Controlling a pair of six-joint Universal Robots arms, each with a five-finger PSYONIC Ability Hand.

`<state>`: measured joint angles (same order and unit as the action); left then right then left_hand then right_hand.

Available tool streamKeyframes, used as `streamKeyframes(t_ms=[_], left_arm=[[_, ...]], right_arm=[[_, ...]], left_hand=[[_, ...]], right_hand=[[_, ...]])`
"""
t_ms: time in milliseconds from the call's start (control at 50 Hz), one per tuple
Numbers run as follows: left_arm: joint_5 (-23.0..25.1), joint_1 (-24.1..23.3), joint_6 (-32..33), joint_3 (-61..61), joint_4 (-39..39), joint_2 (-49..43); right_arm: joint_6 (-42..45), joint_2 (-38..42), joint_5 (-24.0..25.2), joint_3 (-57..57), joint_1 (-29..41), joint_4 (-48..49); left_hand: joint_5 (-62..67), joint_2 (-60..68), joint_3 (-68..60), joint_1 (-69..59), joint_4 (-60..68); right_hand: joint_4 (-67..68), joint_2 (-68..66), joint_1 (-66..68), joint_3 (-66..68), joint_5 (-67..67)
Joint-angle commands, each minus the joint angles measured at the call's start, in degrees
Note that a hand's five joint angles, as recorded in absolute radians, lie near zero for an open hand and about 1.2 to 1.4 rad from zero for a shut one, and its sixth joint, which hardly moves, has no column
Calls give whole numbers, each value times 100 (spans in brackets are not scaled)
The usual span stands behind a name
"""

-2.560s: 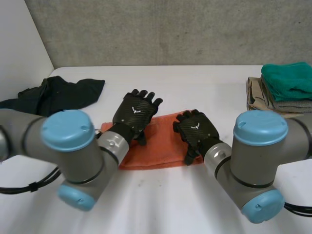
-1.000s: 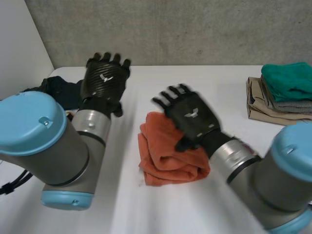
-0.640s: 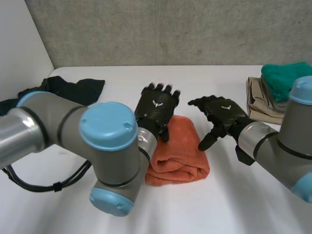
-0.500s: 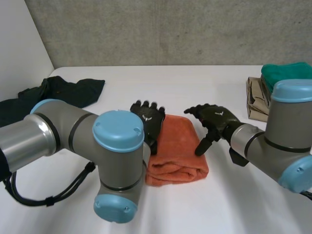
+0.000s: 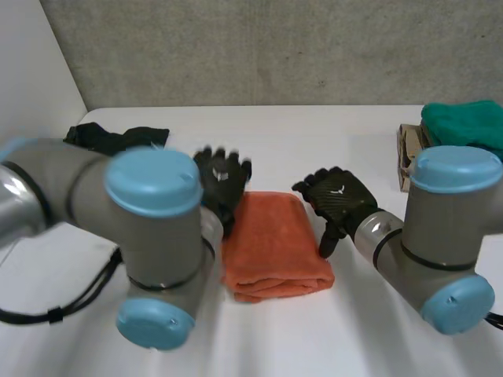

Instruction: Fold the laundry.

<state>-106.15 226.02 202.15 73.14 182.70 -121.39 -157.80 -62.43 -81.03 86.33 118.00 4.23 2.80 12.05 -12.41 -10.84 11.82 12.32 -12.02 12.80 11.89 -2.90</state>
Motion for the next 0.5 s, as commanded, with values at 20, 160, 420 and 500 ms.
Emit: streamKeyframes(t_ms=[20,160,420,500], left_arm=[[1849,390,-52,-247,-68,651],[3380,514,-79,-458,-621,801],[3566,452,-88,-467,-798,704],[3566,461,-96,-458,-789,678]], right_arm=[[267,-700,-1,1289,539,1114],[408,-621,-9,2195,917,1922],[794,372,-203,1783,944,2749],[935,539,-194,1668,935,2978]], left_hand=[[246,321,-285,-443,344],[229,304,-268,-426,327],[195,271,-235,-392,294],[195,271,-235,-392,294]], right_hand=[[-232,202,-280,-189,290],[-232,202,-280,-189,290],[195,-226,147,238,-138],[1422,-1452,1374,1465,-1364]])
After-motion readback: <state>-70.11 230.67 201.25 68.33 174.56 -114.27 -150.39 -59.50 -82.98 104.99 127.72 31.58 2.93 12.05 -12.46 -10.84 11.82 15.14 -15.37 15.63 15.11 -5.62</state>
